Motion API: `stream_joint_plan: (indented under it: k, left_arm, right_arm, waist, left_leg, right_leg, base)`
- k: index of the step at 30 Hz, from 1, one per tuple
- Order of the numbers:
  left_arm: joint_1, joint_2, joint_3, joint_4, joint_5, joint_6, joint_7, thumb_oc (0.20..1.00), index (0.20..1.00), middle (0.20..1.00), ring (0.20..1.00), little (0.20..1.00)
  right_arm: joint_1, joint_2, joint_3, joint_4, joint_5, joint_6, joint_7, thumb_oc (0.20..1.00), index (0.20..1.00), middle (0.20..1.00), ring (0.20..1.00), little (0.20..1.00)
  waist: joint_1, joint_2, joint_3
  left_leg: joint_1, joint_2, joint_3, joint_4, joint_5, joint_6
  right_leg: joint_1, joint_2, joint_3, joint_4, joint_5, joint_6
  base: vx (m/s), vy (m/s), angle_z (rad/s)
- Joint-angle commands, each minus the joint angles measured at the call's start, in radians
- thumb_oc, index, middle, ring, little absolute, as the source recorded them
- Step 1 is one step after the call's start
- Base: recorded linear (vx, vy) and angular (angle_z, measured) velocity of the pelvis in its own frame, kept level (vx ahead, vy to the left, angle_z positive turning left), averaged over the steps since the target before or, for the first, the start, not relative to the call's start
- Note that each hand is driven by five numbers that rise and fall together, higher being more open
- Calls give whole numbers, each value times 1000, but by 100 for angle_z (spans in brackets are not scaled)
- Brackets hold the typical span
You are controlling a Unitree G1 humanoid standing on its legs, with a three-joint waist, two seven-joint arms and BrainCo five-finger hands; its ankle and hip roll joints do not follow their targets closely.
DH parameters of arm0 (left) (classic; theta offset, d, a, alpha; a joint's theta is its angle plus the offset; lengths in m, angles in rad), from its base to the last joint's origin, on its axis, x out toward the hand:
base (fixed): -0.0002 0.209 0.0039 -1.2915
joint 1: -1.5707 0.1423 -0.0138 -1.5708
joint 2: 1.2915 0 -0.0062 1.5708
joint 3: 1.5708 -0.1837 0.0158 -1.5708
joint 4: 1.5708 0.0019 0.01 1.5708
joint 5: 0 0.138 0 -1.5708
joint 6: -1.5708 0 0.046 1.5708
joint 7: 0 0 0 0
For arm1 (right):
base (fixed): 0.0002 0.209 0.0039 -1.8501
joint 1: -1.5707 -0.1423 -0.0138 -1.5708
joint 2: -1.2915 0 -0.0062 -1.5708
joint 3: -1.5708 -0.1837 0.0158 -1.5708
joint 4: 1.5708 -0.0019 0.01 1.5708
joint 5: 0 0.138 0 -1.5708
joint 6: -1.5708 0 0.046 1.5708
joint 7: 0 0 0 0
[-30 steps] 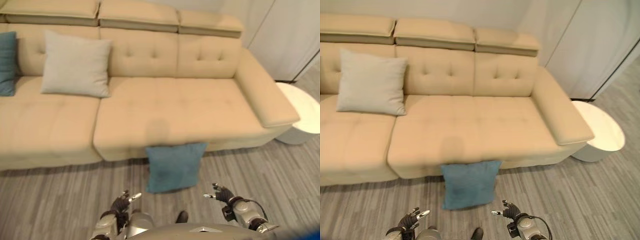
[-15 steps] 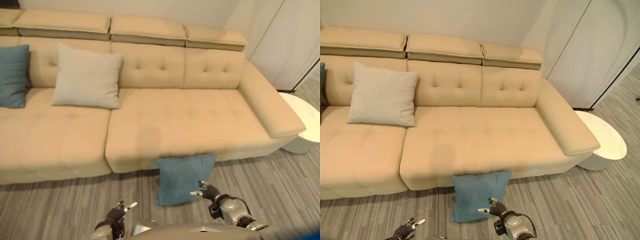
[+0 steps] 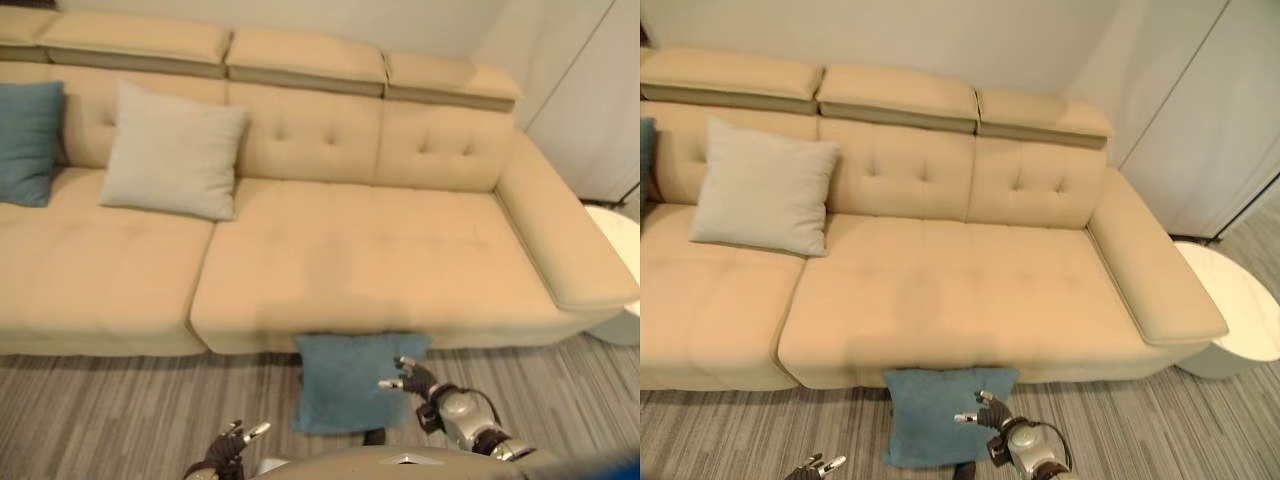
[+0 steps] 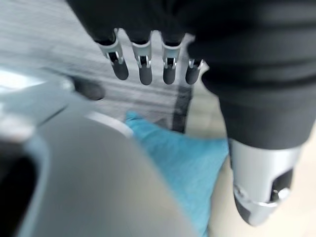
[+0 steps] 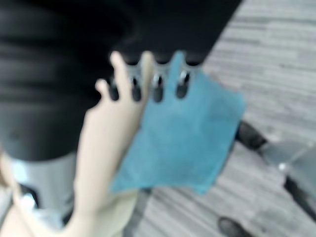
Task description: Pick up all the scattered cushions and arrange them neatly on the sofa.
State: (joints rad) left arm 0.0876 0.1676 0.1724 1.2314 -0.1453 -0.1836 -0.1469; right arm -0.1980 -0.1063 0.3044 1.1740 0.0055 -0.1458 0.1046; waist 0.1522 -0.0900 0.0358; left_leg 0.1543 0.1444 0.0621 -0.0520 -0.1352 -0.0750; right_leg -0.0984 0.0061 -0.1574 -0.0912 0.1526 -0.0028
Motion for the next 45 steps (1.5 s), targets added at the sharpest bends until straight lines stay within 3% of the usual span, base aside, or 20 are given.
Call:
stream_joint_plan:
  k: [1,7,8,10,12,13,14,16,19,25,28,36,45]
  left_arm:
    - [-73,10,-12,-46,-7,-30,-10,1000,1000,1000,1000,1000]
    - [-74,3,-30,-89,-6,-24,-15,1000,1000,1000,1000,1000]
    - [-81,13,-40,-81,1,-19,-15,1000,1000,1000,1000,1000]
    - [-84,10,-45,-90,-3,-17,-16,1000,1000,1000,1000,1000]
    - [-101,-5,-46,-78,-5,-17,-11,1000,1000,1000,1000,1000]
    - [-98,-15,-51,-72,-5,-12,-14,1000,1000,1000,1000,1000]
    - [-88,-12,-51,-79,-13,-11,-25,1000,1000,1000,1000,1000]
    - [-77,-21,-20,-33,-5,-11,-20,1000,1000,1000,1000,1000]
    - [-79,11,-23,-8,7,-17,-17,1000,1000,1000,1000,1000]
    - [-70,41,-8,-32,-5,-21,-15,1000,1000,1000,1000,1000]
    - [-75,44,-8,-12,-7,-22,-9,1000,1000,1000,1000,1000]
    - [-66,5,-2,-79,-19,-37,7,1000,1000,1000,1000,1000]
    - [-135,35,81,-318,-52,-24,124,1000,1000,1000,1000,1000]
  right_arm:
    - [-54,4,-8,-16,4,-21,-9,1000,1000,1000,1000,1000]
    - [-43,-4,-9,-29,7,-17,0,1000,1000,1000,1000,1000]
    - [-27,-7,-11,-40,9,-15,6,1000,1000,1000,1000,1000]
    - [-16,-18,-23,-39,14,-14,3,1000,1000,1000,1000,1000]
    - [-14,-27,-38,-19,19,-20,-4,1000,1000,1000,1000,1000]
    - [-5,-31,-54,-7,20,-21,-8,1000,1000,1000,1000,1000]
    - [4,-35,-61,-18,20,-21,-9,1000,1000,1000,1000,1000]
    - [-13,-29,-58,-19,18,-11,-2,1000,1000,1000,1000,1000]
    - [-8,6,-51,-40,13,-12,3,1000,1000,1000,1000,1000]
    - [-36,21,-34,-46,11,-8,3,1000,1000,1000,1000,1000]
    - [-39,22,-23,-67,7,-9,8,1000,1000,1000,1000,1000]
    - [-39,-3,-26,-69,10,-12,0,1000,1000,1000,1000,1000]
    - [-156,-93,-15,-156,44,-11,-64,1000,1000,1000,1000,1000]
  waist:
    - [5,-20,40]
    - [-9,-10,30]
    - [-25,-12,25]
    - [-28,-23,38]
    - [-22,-31,51]
    - [-5,-33,56]
    - [12,-34,61]
    - [45,-28,55]
    - [42,-36,40]
    - [56,-23,51]
    - [30,-9,51]
    - [22,-25,63]
    - [50,-8,233]
  left_leg:
    - [-24,-29,-36,-35,223,29]
    - [-18,-12,-28,-35,224,29]
    - [-10,8,1,-35,243,24]
    - [-44,9,-4,49,242,25]
    - [-96,8,8,95,235,16]
    - [-138,-26,14,40,205,9]
    - [-175,-47,18,9,212,7]
    - [-193,-49,-37,75,221,-12]
    - [-157,-66,-36,36,235,-2]
    - [-95,-79,-26,51,237,10]
    - [-63,-74,-43,-3,232,11]
    - [-71,-48,-27,-35,218,13]
    - [-121,-33,-23,-35,239,-5]
  right_leg:
    - [37,-62,39,45,-32,82]
    - [37,-49,36,46,-33,84]
    - [45,-46,35,41,-36,82]
    - [63,-59,30,36,-26,80]
    - [99,-70,22,16,-24,80]
    - [138,-72,25,4,-38,74]
    - [153,-71,37,4,-37,74]
    - [171,-81,55,5,-26,61]
    - [163,-90,62,6,-33,55]
    - [157,-129,29,63,-42,56]
    - [101,-126,56,76,-47,59]
    - [73,-111,30,4,-40,71]
    - [47,-100,29,38,-26,80]
  base:
    - [91,-105,5]
    - [56,-52,13]
    - [44,-77,9]
    - [27,-110,60]
    - [33,-29,72]
    - [84,66,63]
    - [126,172,63]
    - [84,270,-23]
    - [34,264,-121]
    - [26,169,-33]
    - [75,39,-35]
    - [73,-98,16]
    - [-80,-40,-3]
